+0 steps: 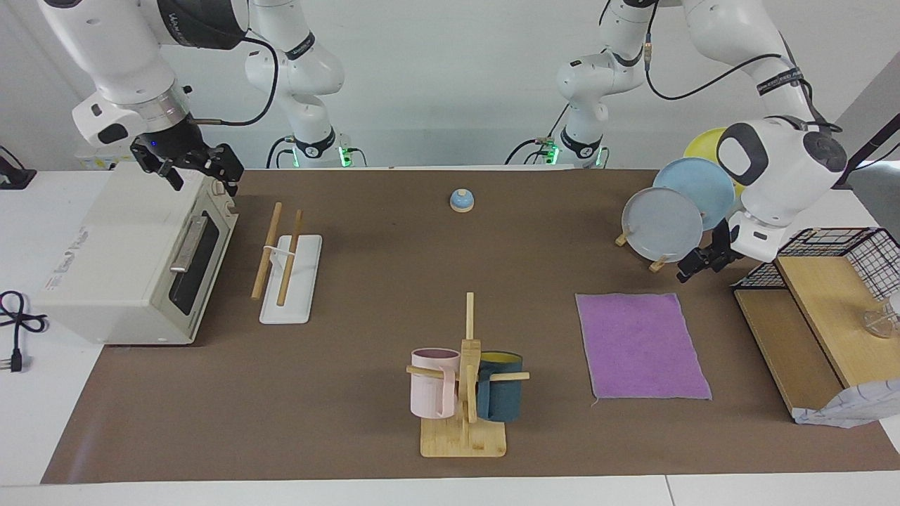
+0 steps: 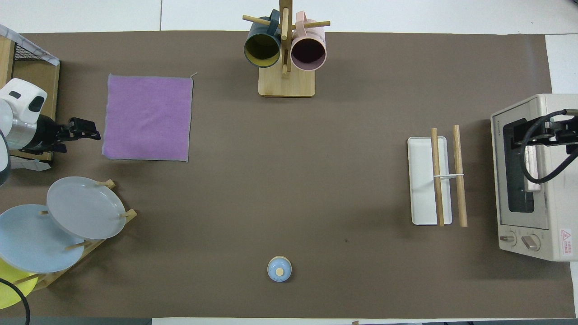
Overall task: Fold towel and hang on rack
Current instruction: 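Reach the left gripper to the purple towel's nearest edge and grasp it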
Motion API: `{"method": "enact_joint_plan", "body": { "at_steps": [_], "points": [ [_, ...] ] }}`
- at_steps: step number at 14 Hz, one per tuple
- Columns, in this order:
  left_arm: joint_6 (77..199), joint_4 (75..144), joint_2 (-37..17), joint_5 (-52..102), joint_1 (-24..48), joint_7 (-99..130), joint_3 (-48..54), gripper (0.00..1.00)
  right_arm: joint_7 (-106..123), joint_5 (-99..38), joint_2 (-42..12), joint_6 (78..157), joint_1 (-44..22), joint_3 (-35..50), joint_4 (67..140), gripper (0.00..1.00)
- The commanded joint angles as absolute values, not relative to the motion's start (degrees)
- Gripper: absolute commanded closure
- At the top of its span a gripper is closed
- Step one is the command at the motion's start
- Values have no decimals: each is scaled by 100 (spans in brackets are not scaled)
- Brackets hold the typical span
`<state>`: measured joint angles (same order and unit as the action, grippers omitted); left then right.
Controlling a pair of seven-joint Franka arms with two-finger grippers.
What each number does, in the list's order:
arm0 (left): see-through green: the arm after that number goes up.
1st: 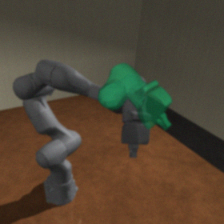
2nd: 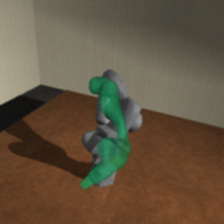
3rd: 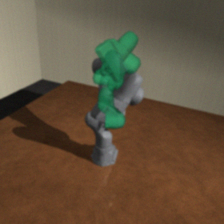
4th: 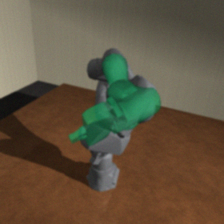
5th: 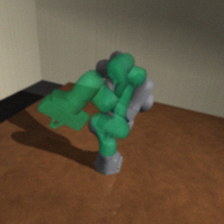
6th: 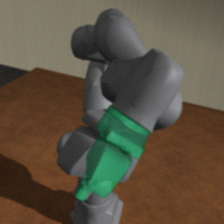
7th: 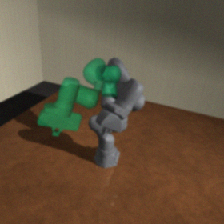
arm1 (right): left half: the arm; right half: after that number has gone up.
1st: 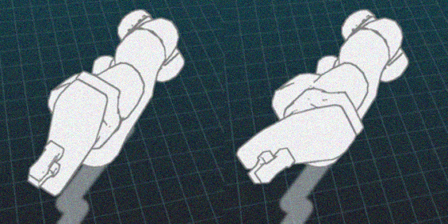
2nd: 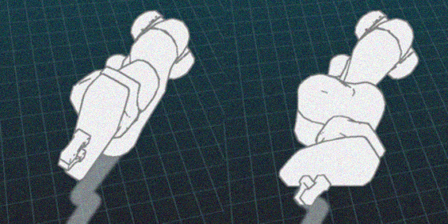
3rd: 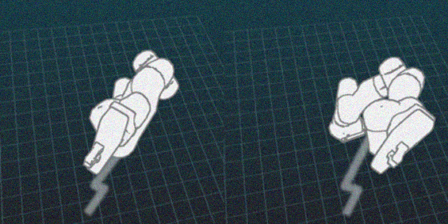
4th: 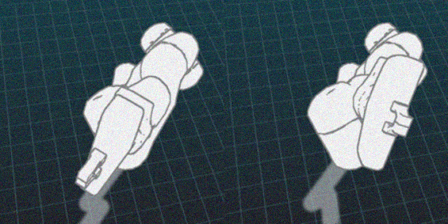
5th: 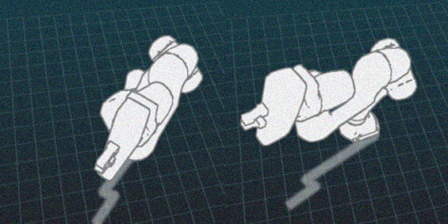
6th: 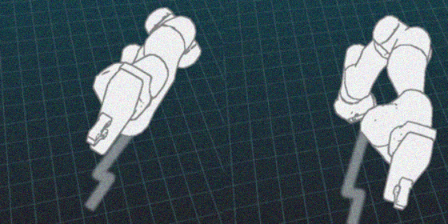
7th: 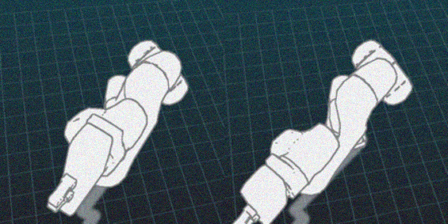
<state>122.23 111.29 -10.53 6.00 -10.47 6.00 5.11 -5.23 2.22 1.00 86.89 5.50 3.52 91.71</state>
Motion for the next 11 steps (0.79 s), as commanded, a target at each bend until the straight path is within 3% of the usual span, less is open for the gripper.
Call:
{"method": "enact_joint_plan", "body": {
  "at_steps": [1,8,11],
  "points": [
    [12637,11250,-1221,712,-1116,712,554,0,-527,70,167,8815,589,369,9316,0],
    [13421,11663,-1485,712,-1107,712,554,2,-519,70,176,8815,580,360,9325,0],
    [13535,11672,-1652,756,-1142,782,554,13,-519,70,176,8815,580,360,9325,0]
  ]
}}
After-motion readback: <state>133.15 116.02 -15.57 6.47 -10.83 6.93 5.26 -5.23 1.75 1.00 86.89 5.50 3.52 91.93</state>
